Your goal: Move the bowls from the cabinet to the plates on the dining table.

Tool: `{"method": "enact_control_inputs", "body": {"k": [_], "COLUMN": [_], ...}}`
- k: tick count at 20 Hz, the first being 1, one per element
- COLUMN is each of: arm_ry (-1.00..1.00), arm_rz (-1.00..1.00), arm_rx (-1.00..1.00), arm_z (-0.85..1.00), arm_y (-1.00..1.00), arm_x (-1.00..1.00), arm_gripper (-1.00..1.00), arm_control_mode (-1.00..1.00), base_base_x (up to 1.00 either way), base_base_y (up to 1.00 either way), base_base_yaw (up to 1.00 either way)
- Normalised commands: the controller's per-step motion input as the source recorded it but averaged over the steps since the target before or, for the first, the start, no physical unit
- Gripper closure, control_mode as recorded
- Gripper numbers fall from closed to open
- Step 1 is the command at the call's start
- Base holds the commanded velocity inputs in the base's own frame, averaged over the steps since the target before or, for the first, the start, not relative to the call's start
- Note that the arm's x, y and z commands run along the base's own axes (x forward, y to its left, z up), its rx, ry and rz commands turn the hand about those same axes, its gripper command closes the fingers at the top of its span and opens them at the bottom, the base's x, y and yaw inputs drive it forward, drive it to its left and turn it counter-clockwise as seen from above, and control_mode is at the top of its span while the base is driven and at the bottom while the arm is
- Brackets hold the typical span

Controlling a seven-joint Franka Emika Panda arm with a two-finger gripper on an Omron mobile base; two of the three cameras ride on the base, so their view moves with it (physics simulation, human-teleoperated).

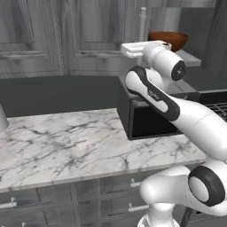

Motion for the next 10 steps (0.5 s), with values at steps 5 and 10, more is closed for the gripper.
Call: {"method": "enact_control_inputs", "body": {"k": [5,10], "arm_ry": [-0.03,-0.04], "arm_rz": [-0.03,-0.03], "arm_rx": [0.0,0.0], "arm_z": [0.02,-0.01], "arm_y": [0.42,0.47], "arm_x": [-0.52,-0.51], "arm_gripper": [1.0,1.0], "arm_control_mode": [-1.0,-1.0], "base_base_x": [0.0,0.0], "base_base_y": [0.0,0.0], "base_base_yaw": [0.0,0.0]}}
